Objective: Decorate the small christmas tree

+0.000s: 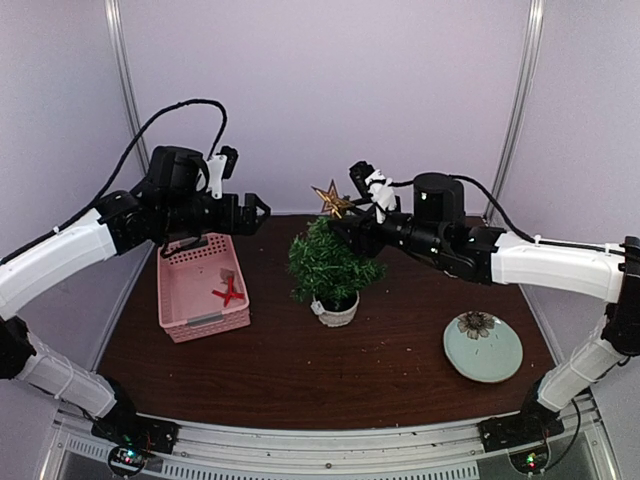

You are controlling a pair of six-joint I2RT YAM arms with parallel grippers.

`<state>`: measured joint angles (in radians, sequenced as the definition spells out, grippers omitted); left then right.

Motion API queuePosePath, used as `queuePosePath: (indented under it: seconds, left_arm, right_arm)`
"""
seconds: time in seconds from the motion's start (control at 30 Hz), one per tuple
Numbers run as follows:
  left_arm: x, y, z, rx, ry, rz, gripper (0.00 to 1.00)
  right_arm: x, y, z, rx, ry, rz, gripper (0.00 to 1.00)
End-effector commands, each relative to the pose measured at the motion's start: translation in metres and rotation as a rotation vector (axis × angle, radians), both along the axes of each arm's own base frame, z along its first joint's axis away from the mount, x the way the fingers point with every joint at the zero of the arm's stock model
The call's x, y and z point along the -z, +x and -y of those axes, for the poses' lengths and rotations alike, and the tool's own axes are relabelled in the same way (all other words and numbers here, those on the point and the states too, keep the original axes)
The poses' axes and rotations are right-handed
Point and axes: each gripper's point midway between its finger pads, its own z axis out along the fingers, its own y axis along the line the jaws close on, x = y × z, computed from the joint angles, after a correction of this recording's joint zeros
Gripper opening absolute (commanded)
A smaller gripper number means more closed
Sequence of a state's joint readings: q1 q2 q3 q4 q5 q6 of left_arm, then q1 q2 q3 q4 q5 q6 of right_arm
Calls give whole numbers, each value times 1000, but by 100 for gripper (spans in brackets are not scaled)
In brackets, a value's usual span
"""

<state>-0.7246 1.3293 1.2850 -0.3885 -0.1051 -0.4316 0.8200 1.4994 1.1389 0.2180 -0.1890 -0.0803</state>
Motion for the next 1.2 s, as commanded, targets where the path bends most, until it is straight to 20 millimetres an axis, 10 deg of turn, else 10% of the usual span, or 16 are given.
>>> queuePosePath:
  seconds: [0.0, 0.2, 0.4, 0.7, 1.17]
  left_arm:
    - [19, 10, -50, -132, -2, -118, 98]
    - [76, 28, -128, -324, 33, -326, 97]
    - [131, 49, -162, -351, 9, -487, 85]
    - [207, 98, -152, -270, 93, -614, 42]
    - [267, 152, -143, -280, 112, -655, 38]
  right_arm:
    - [-39, -8, 13, 15, 54, 40, 64]
    - [-31, -15, 25, 36, 13, -15, 81]
    - [-16, -28, 40, 42, -17, -71, 91]
    - [-1, -43, 70, 105, -70, -147, 92]
    - [0, -48, 85, 152, -77, -197, 92]
